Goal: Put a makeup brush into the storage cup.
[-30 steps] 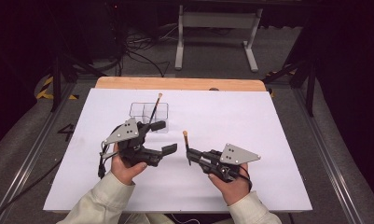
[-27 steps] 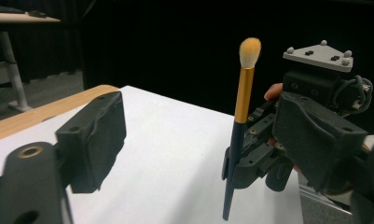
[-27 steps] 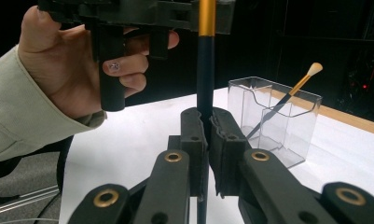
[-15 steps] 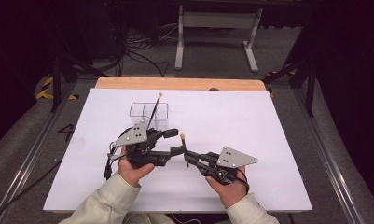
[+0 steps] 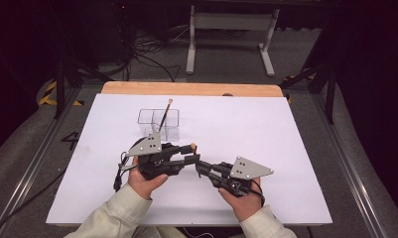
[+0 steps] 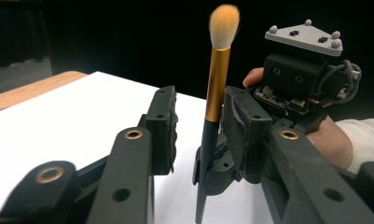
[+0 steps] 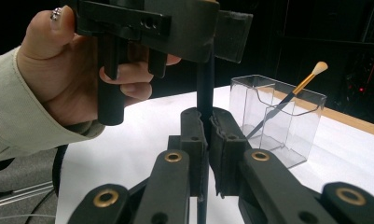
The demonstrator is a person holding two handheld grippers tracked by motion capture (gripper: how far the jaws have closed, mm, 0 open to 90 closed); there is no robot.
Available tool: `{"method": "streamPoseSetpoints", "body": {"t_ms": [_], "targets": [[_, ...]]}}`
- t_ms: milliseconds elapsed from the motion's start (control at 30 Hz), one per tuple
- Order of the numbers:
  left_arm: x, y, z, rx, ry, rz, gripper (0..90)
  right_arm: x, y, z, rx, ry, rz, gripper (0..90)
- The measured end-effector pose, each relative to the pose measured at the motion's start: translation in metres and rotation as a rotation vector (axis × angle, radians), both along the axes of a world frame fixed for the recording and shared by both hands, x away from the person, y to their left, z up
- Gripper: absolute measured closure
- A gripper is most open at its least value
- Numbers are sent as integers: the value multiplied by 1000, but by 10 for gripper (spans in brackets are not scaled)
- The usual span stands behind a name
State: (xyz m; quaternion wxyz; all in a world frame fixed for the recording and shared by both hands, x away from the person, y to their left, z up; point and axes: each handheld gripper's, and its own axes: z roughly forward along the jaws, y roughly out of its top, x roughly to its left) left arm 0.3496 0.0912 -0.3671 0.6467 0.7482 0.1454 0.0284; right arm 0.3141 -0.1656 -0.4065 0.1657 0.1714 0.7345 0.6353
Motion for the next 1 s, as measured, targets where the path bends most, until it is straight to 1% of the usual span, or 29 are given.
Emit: {"method": "streamPoseSetpoints", "body": {"t_ms": [33,67,167,233,267,433,567,667,700,733,800,867,933,967,1000], "targets": [[0,0,0,0,0,0,684,0,0,0,0,0,0,847],[0,0,0,-1,2,-4,684,0,0,0,0,-2,-2,847],[0,-1,-1,-2,5,-12,740,0,1,-2,-3,1,-6,847],[1,0,-1,-4,18,-21,776,0,1,-2,-3,0,-8,847],[1,0,-1,-4,18,-21,804,0,1,-2,-3,0,-8,847],[0,-1,-1,-8,23,-22,817,0,1,-2,2,-2,-17,847],[0,0,0,-7,14,-17,827,0,1,-2,8,-1,-18,845],[0,1,1,-5,15,-14,830,0,1,-1,5,-17,-18,840],[0,1,2,-5,18,-16,830,0,0,0,3,-19,-18,824],[0,1,2,0,20,-12,830,0,0,0,4,-21,-23,780],[0,0,5,24,13,2,830,1,-1,0,1,-19,-35,729],[0,0,8,36,3,18,830,1,-2,1,3,-14,-40,686],[0,1,11,43,-7,30,830,2,-3,2,5,-7,-46,600],[0,1,11,43,-7,30,830,2,-3,2,5,-7,-46,600],[1,2,14,46,-13,37,830,2,-4,3,10,-5,-50,566]]}}
